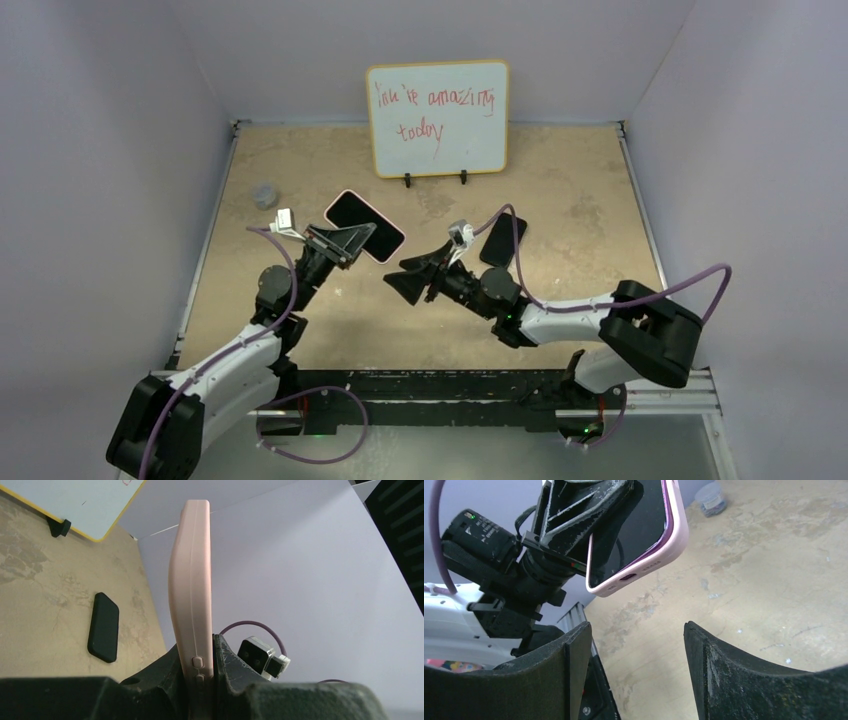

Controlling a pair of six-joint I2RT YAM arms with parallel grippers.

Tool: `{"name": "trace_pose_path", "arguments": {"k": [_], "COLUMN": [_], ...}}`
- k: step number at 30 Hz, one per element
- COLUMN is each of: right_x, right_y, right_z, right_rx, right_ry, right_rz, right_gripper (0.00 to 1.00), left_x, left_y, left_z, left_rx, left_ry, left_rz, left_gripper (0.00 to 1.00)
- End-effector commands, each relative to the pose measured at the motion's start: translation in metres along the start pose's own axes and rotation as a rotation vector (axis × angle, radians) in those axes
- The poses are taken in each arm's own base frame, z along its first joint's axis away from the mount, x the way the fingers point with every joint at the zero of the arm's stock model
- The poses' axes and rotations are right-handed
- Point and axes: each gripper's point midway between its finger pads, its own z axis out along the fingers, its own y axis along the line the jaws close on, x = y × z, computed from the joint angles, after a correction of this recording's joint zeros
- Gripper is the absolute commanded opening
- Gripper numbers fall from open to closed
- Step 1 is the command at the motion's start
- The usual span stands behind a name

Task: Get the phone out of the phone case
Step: Remove the phone case from the phone.

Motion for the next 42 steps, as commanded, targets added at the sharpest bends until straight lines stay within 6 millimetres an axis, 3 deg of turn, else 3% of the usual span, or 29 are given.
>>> {"name": "trace_pose_path", "arguments": {"k": [1, 8, 13, 20, 27, 32, 36, 42], "right_x": [-0.044, -0.048, -0.049, -0.05, -0.049, -0.046, -0.035, -0.029], "right_y": [0.04, 0.051, 0.052, 0.051, 0.048, 0.046, 0.037, 0.018], "right_z": [0.016, 0.023, 0.027, 0.029, 0.032, 0.035, 0.033, 0.029], "right_rx": [-0.129, -0.167, -0.168, -0.165, -0.151, -0.145, -0.12, -0.053], "right_ry": [-0.153, -0.16, -0.166, -0.171, -0.169, -0.151, -0.111, -0.088], "right_rz": [0.035, 0.021, 0.021, 0.009, 0.002, -0.025, -0.084, -0.14], "right_gripper": [0.69, 0.66, 0.59, 0.44, 0.34, 0.16, 0.01, 0.0], "left_x": [-0.015, -0.014, -0.013, -0.013, -0.011, -0.009, -0.006, 0.001], "left_y": [-0.044, -0.048, -0.051, -0.054, -0.058, -0.061, -0.061, -0.066], "left_z": [-0.002, -0.003, -0.004, -0.004, -0.004, -0.005, -0.004, -0.005], "left_rx": [0.161, 0.18, 0.194, 0.202, 0.218, 0.221, 0.212, 0.218], "left_ry": [-0.061, -0.054, -0.052, -0.05, -0.034, -0.015, 0.01, 0.055], "left_rz": [-0.007, -0.019, -0.03, -0.034, -0.051, -0.071, -0.091, -0.1], "left_gripper": [0.0, 0.0, 0.0, 0.0, 0.0, 0.0, 0.0, 0.0]}}
